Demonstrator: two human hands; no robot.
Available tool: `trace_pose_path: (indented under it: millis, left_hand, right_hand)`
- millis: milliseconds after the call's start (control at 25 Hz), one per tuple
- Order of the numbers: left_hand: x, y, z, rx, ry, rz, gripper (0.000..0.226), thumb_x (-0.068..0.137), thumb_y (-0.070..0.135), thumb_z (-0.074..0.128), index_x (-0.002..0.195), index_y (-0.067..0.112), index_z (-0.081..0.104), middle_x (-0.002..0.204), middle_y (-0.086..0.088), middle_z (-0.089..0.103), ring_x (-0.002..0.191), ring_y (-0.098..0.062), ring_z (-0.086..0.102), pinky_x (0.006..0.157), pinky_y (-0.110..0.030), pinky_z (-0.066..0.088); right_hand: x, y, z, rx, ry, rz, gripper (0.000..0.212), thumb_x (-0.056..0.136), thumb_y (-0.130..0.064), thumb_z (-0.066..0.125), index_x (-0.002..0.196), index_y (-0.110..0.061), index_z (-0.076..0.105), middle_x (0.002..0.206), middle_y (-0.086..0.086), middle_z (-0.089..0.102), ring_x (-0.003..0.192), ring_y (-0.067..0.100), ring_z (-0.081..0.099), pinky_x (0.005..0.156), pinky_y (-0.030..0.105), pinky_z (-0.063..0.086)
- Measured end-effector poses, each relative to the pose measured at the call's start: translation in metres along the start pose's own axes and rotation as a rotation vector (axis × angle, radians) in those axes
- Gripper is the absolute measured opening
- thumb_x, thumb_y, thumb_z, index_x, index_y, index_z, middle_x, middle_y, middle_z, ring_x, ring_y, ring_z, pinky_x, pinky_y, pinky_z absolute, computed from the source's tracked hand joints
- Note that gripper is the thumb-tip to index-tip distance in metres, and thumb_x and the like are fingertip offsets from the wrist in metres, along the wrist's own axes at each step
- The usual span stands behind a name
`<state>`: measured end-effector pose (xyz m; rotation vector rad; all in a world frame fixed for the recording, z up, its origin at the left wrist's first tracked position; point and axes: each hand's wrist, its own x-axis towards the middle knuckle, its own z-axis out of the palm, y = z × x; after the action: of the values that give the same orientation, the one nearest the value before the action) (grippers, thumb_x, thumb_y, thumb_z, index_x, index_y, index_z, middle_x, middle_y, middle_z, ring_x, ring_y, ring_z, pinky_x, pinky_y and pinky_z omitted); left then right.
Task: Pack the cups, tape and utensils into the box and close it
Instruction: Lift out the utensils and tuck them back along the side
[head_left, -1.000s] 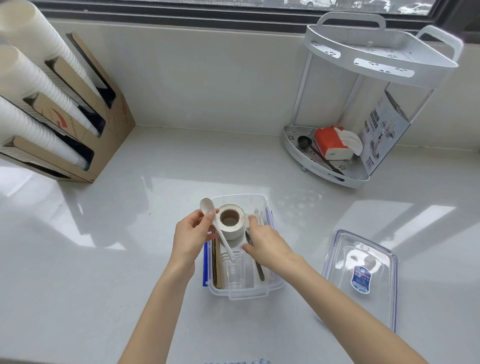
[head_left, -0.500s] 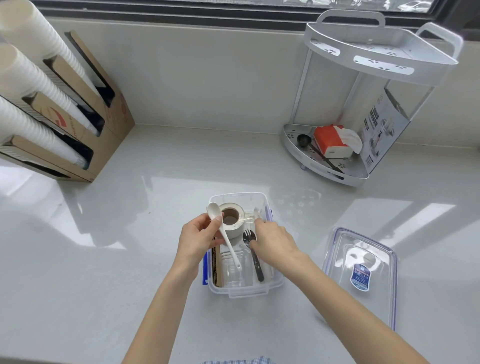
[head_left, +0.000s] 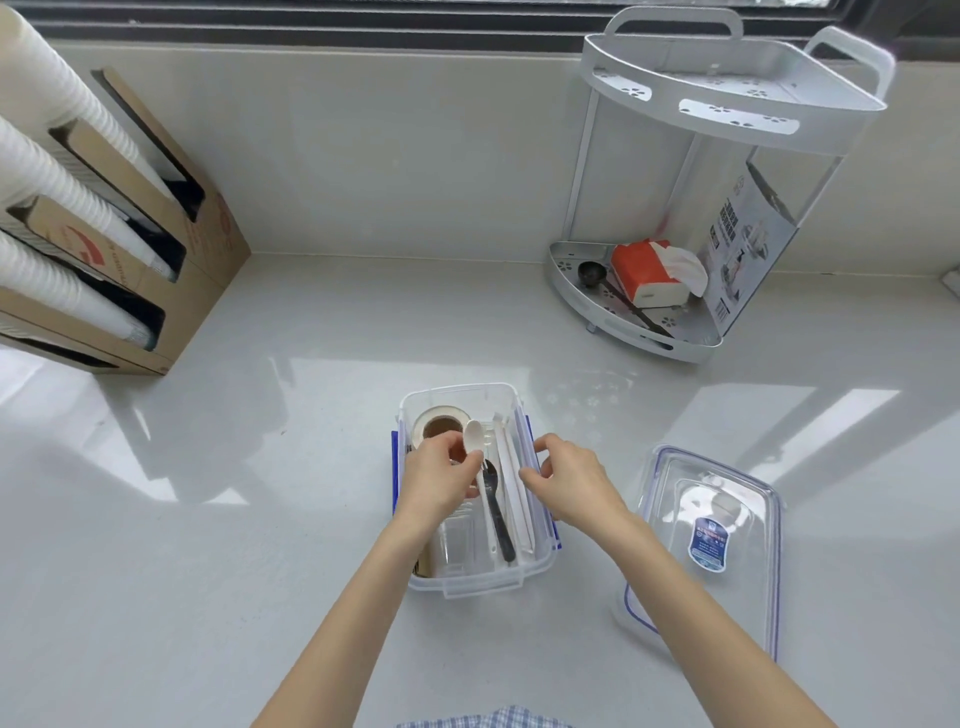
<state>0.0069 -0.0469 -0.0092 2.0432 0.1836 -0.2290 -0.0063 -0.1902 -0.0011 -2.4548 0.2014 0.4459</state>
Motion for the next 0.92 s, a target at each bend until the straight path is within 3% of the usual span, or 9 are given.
trace_pose_path:
  millis: [120, 320, 600, 720, 920]
  left_hand:
    - [0.006, -0.001, 0.010, 0.242, 0.021, 0.058, 0.019, 0.086, 0.017, 0.049, 0.084, 0.002, 0.060, 0.082, -0.014, 0.067, 0.079, -0.032, 0.066, 0.073, -0.038, 0.056]
    - [0.007, -0.005, 0.025, 0.495, 0.033, 0.101, 0.026, 0.091, 0.022, 0.042, 0.096, 0.000, 0.055, 0.101, -0.020, 0.065, 0.095, -0.038, 0.059, 0.076, -0.040, 0.045]
    - [0.004, -0.009, 0.031, 0.569, -0.015, 0.061, 0.029, 0.089, 0.020, 0.046, 0.114, 0.004, 0.049, 0.110, -0.016, 0.065, 0.105, -0.037, 0.058, 0.082, -0.042, 0.048]
    - [0.003, -0.005, 0.026, 0.541, -0.014, 0.063, 0.031, 0.088, 0.019, 0.047, 0.116, 0.006, 0.052, 0.113, -0.014, 0.065, 0.106, -0.034, 0.058, 0.085, -0.039, 0.048]
    - [-0.001, 0.021, 0.021, 0.417, -0.001, 0.194, 0.030, 0.088, 0.017, 0.046, 0.114, 0.007, 0.057, 0.111, -0.011, 0.067, 0.102, -0.026, 0.060, 0.088, -0.038, 0.048]
  right_hand:
    - [-0.001, 0.001, 0.000, 0.081, -0.008, 0.005, 0.038, 0.090, -0.026, 0.049, 0.124, -0.012, 0.047, 0.090, 0.005, 0.057, 0.073, 0.024, 0.058, 0.074, 0.037, 0.056]
    - [-0.001, 0.005, 0.001, 0.114, -0.002, -0.010, 0.038, 0.090, -0.027, 0.049, 0.124, -0.013, 0.047, 0.081, 0.003, 0.055, 0.071, 0.023, 0.057, 0.072, 0.037, 0.056]
    - [0.002, 0.008, 0.003, 0.140, -0.006, -0.014, 0.037, 0.090, -0.028, 0.049, 0.124, -0.013, 0.046, 0.064, -0.006, 0.047, 0.066, 0.023, 0.057, 0.056, 0.028, 0.051]
    - [0.002, 0.008, 0.003, 0.154, -0.002, -0.019, 0.038, 0.090, -0.030, 0.050, 0.124, -0.013, 0.046, 0.065, -0.005, 0.048, 0.070, 0.023, 0.058, 0.060, 0.032, 0.054]
    - [-0.001, 0.017, -0.001, 0.133, 0.028, -0.010, 0.039, 0.091, -0.042, 0.045, 0.120, -0.018, 0.052, 0.084, 0.000, 0.063, 0.087, 0.024, 0.064, 0.083, 0.039, 0.053]
